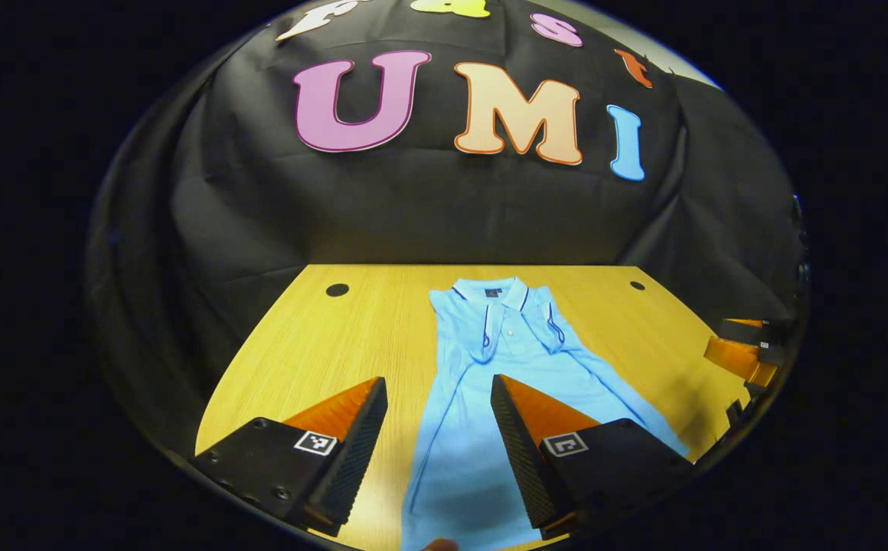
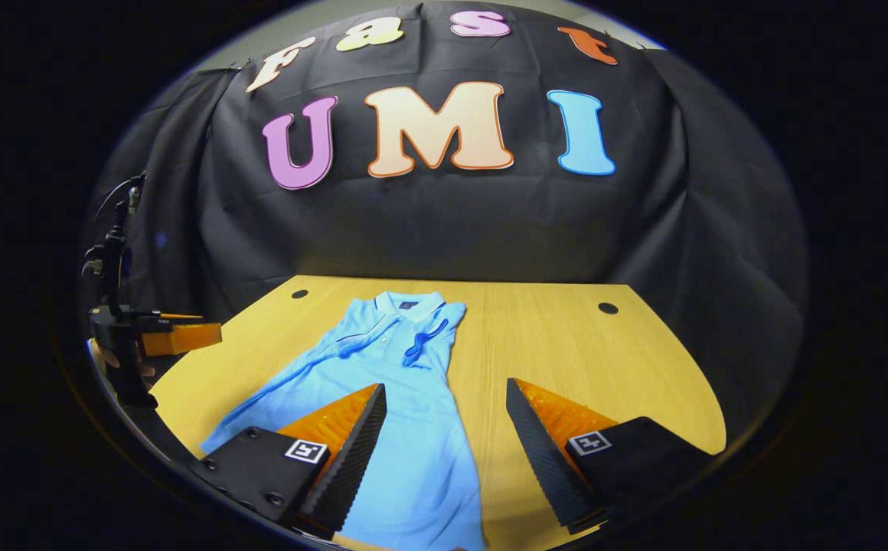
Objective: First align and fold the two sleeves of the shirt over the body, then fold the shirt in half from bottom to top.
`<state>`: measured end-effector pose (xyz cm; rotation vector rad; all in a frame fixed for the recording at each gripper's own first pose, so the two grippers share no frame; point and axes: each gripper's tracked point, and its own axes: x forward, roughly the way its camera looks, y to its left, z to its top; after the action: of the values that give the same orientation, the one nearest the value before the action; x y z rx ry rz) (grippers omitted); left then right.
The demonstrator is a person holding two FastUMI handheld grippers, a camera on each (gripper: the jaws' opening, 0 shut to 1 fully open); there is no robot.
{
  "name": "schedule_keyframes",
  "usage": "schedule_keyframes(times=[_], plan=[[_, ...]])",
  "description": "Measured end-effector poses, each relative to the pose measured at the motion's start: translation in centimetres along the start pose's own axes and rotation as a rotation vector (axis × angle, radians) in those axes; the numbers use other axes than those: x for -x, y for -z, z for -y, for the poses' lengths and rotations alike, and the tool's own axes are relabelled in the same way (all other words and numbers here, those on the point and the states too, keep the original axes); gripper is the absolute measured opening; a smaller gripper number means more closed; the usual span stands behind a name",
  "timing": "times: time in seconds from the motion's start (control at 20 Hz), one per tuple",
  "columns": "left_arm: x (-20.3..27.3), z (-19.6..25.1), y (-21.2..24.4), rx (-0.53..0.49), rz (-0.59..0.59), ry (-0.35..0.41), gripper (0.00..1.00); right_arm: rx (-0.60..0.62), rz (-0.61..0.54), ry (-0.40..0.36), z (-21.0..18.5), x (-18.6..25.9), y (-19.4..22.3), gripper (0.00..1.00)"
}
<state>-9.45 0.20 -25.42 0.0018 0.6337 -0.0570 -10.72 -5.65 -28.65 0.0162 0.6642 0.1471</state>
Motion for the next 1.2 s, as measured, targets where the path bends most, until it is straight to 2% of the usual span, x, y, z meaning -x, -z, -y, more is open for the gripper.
schedule_keyframes(times=[0.3, 0.45, 0.5, 0.6, 0.75, 0.8, 0.85, 0.9, 0.95, 1.0, 1.05, 1.1, 1.15, 1.2], plan=[[4.1, -0.9, 5.8, 0.045, -0.069, 0.005, 0.82, 0.043, -0.048, -0.002, -2.0, 3.5, 4.2, 0.98], [5.3, -0.7, 8.9, 0.019, -0.108, 0.017, 0.82, 0.044, -0.085, 0.009, -2.0, 4.7, 6.6, 0.98], [5.6, -0.5, 10.1, 0.006, -0.127, 0.026, 0.82, 0.048, -0.101, 0.015, -1.7, 5.0, 7.7, 0.95], [6.1, 0.2, 12.4, -0.004, -0.164, 0.042, 0.82, 0.052, -0.143, 0.029, -1.2, 5.5, 10.0, 0.99], [6.5, 0.4, 15.7, -0.010, -0.212, 0.027, 0.82, 0.045, -0.220, 0.049, -0.3, 6.3, 13.8, 0.95], [6.4, 0.5, 16.4, -0.004, -0.221, 0.021, 0.82, 0.044, -0.240, 0.055, -0.1, 6.4, 14.7, 0.99], [6.3, 0.7, 17.2, 0.003, -0.236, 0.017, 0.83, 0.042, -0.258, 0.060, 0.1, 6.6, 15.7, 0.94], [6.2, 0.6, 18.0, 0.010, -0.247, 0.010, 0.82, 0.040, -0.277, 0.067, 0.4, 6.7, 16.5, 0.98], [6.2, 0.7, 18.5, 0.017, -0.257, 0.006, 0.83, 0.038, -0.290, 0.069, 0.5, 6.7, 17.1, 0.94], [6.0, 0.8, 19.3, 0.025, -0.269, 0.002, 0.83, 0.038, -0.301, 0.075, 0.5, 6.7, 17.7, 0.98], [5.9, 0.9, 19.9, 0.032, -0.282, 0.000, 0.82, 0.040, -0.312, 0.078, 0.7, 6.7, 18.1, 0.94], [5.8, 1.1, 20.4, 0.035, -0.293, 0.000, 0.82, 0.040, -0.318, 0.084, 0.8, 6.5, 18.6, 0.94], [5.6, 1.1, 20.9, 0.031, -0.301, -0.004, 0.82, 0.038, -0.327, 0.089, 1.0, 6.4, 18.9, 0.98], [5.7, 1.0, 21.1, 0.013, -0.300, -0.013, 0.83, 0.036, -0.332, 0.094, 1.1, 6.4, 19.3, 0.94]])
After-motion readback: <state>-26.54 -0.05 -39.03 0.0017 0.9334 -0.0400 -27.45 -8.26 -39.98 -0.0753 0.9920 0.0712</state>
